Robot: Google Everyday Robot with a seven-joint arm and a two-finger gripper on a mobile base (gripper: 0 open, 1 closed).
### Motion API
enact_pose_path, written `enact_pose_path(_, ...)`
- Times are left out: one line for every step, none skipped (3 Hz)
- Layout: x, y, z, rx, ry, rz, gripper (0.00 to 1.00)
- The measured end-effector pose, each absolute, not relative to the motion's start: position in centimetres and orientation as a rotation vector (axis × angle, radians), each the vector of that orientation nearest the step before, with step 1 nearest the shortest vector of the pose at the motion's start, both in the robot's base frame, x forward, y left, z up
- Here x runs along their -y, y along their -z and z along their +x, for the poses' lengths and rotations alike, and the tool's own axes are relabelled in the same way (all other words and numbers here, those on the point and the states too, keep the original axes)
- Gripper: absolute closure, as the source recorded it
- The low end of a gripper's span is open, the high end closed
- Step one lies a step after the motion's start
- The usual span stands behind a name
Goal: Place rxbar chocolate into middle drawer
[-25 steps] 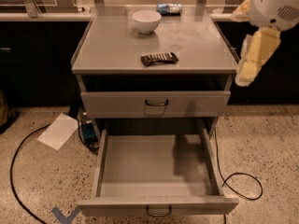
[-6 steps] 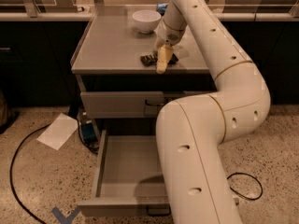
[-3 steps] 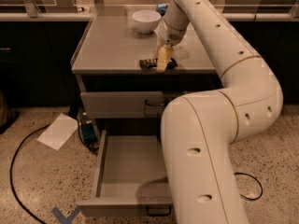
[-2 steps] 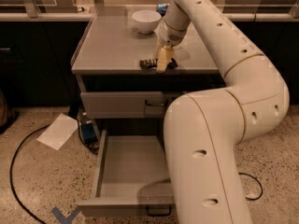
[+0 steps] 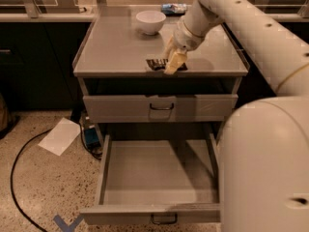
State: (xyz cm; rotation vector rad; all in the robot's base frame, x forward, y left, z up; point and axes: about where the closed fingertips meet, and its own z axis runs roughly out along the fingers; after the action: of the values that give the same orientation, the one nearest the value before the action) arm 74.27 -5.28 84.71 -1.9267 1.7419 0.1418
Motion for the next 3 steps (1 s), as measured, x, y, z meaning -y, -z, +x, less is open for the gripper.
enact_pose_path(4.71,-82.97,70.07,-1.591,-0.254,-1.927,1.0)
enact_pose_path(4.69,-82.98,70.09,-1.591,-0.254,-1.927,1.0)
enact_pose_path(4.34,-83.0,70.26,-1.581,-0.25,-1.929,1.0)
